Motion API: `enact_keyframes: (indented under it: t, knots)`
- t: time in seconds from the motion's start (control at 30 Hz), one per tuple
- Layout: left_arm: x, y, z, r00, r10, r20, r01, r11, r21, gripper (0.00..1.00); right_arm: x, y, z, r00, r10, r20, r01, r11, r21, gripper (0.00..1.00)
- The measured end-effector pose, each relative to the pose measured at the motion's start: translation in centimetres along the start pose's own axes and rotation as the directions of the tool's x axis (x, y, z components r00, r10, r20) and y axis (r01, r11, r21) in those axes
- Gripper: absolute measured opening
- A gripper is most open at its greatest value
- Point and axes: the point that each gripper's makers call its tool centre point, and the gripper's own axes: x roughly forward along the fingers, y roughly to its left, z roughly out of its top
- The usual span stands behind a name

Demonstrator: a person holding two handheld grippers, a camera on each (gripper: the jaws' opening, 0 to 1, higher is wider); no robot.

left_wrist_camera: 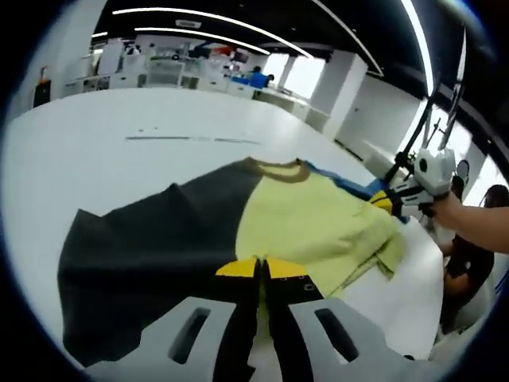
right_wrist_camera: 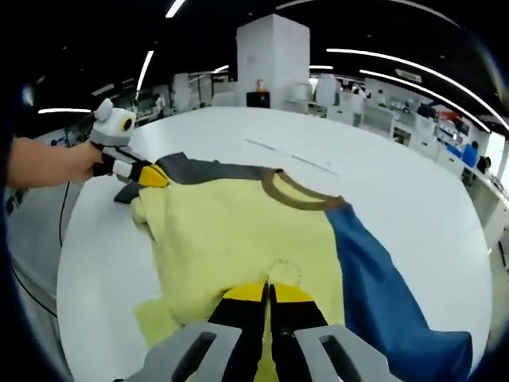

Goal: Fold the garment on the visible template until the final outline fits inside the template.

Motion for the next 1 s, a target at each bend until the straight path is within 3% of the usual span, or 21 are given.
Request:
enact_keyframes:
  t: [0.27, 0.43, 0.6, 0.73, 1.0]
  knots:
    - [0.2, 0.3, -0.9, 0.999, 0.019, -0.037, -0.019, 1.0, -0.011, 0.0, 0.6, -0.2, -1.1, 0.999, -0.018, -0.051, 0.018, 1.0, 0.001, 0.0]
    - [0.0, 0.0, -0.7, 0.999, 0.007, -0.034, -0.008, 1.0, -0.029, 0.01, 0.6, -0.4, -1.4, 0.998, -0.02, -0.059, 0.023, 0.999, 0.048, 0.0]
    - [-0.8, 0.0, -0.5, 1.0, -0.01, -0.016, 0.01, 0.999, -0.047, 0.11, -0.6, -0.5, 0.1, 0.999, -0.025, 0.031, 0.022, 0.996, 0.082, 0.09]
    - [-1.5, -0.3, 0.1, 1.0, -0.013, 0.003, 0.013, 1.0, -0.022, 0.18, -1.5, -0.5, 0.7, 0.997, -0.027, 0.071, 0.02, 0.995, 0.1, 0.1]
    - [-3.2, -0.4, 0.5, 0.999, -0.02, 0.033, 0.021, 0.999, -0.028, 0.18, -3.4, 0.9, 1.2, 0.991, -0.023, 0.134, 0.009, 0.994, 0.107, 0.15]
